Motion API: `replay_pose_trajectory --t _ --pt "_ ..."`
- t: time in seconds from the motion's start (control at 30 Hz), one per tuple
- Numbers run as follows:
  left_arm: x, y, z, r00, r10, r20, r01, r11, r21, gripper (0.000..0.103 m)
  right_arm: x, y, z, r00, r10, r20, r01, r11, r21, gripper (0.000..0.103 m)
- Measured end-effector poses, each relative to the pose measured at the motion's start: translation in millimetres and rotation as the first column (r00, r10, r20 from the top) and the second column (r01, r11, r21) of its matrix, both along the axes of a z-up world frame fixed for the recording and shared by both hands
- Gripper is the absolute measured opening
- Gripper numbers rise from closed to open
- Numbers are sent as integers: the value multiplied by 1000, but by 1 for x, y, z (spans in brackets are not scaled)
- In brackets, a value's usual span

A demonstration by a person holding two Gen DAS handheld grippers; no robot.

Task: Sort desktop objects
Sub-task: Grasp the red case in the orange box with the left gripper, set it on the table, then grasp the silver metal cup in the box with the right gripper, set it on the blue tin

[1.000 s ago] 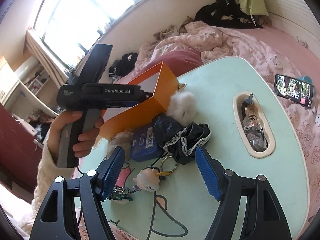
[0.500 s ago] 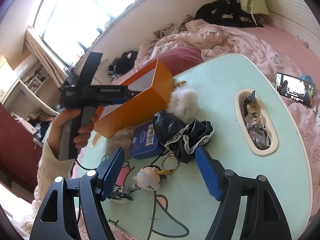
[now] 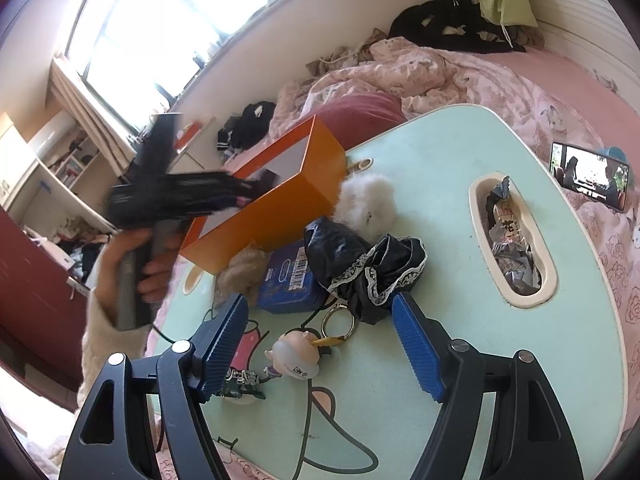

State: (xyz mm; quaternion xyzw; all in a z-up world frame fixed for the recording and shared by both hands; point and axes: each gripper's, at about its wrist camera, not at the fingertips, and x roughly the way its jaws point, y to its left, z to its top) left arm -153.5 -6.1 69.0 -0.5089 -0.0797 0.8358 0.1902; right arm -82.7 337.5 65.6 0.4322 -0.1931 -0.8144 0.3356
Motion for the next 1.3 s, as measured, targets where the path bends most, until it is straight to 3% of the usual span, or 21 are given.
replay_pose_trajectory --t 0.13,0.2,0.33,0.43,0.57,0.7,0.77,0.83,1.1,1.23,1.3 --pt "42 -19 35 996 -45 -79 51 996 78 40 1 -10 -3 1000 22 1 -22 1000 17 74" --pt "68 -19 43 991 -101 -92 108 991 74 40 2 -16 -5 999 36 6 -36 999 23 74" --pt "96 -2 20 985 -166 -44 167 986 19 41 5 -28 -9 998 63 7 -63 997 40 74" --pt "101 12 -9 982 -187 -9 187 982 30 41 7 -34 -11 997 74 10 -74 996 52 74" --pt "108 25 -19 988 -154 -14 154 988 9 50 7 -35 -12 997 78 12 -78 995 55 74" --pt "125 10 2 986 -136 -101 140 990 32 56 7 -36 -12 997 75 14 -76 996 51 74" --pt "136 -6 13 984 -97 -152 99 995 9 74 7 -37 -12 997 76 13 -77 996 53 74" --pt "149 -19 16 981 -67 -180 57 997 -60 79 7 -38 -12 997 78 10 -78 995 59 74" --pt "169 -67 -36 996 81 -40 -88 972 -219 79 7 -57 6 994 104 -40 -98 986 132 74" --pt "177 -65 -55 996 85 -33 -89 985 -147 79 -4 -89 33 985 139 -103 -118 974 194 74" --pt "180 -55 -61 996 70 -60 -79 984 -162 80 -15 -109 45 981 149 -127 -114 963 245 74"
